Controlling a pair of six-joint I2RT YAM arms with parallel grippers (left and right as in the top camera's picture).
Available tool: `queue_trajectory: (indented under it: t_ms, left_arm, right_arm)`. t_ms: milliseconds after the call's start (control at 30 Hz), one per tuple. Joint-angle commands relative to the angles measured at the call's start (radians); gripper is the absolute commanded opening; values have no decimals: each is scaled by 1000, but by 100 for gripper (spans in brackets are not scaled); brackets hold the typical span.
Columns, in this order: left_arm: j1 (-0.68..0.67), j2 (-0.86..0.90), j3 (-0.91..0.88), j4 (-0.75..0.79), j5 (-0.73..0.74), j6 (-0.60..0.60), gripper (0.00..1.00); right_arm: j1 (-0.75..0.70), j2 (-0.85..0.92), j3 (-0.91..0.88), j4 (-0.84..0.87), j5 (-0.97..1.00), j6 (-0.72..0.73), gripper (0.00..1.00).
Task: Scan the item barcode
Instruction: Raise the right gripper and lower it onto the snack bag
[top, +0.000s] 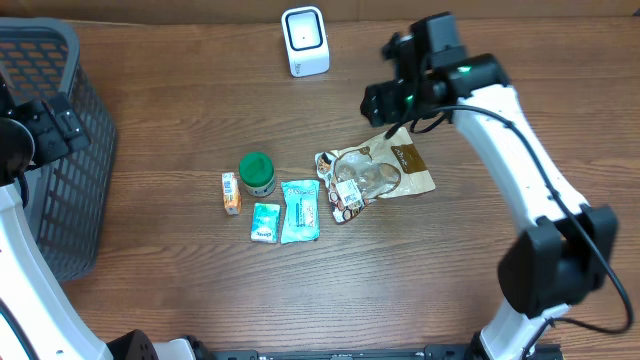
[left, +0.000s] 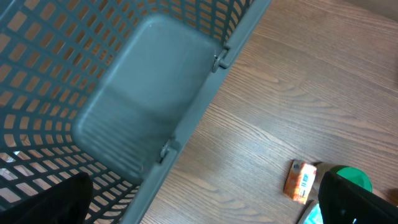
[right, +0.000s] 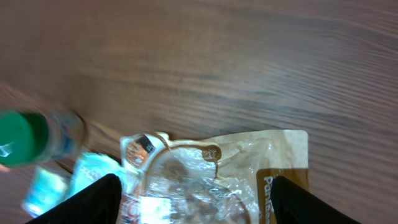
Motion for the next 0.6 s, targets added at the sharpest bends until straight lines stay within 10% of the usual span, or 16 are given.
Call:
queue_trajectory:
  t_ms: [0,567]
  left_arm:
    - [3,3,14,2,-9,22,100]
    - [3,3,14,2,-9,22,99]
  right_arm:
    - [45,66,20,-14,37,-167,77]
    - [240,171,-23,-38,55,-335,91]
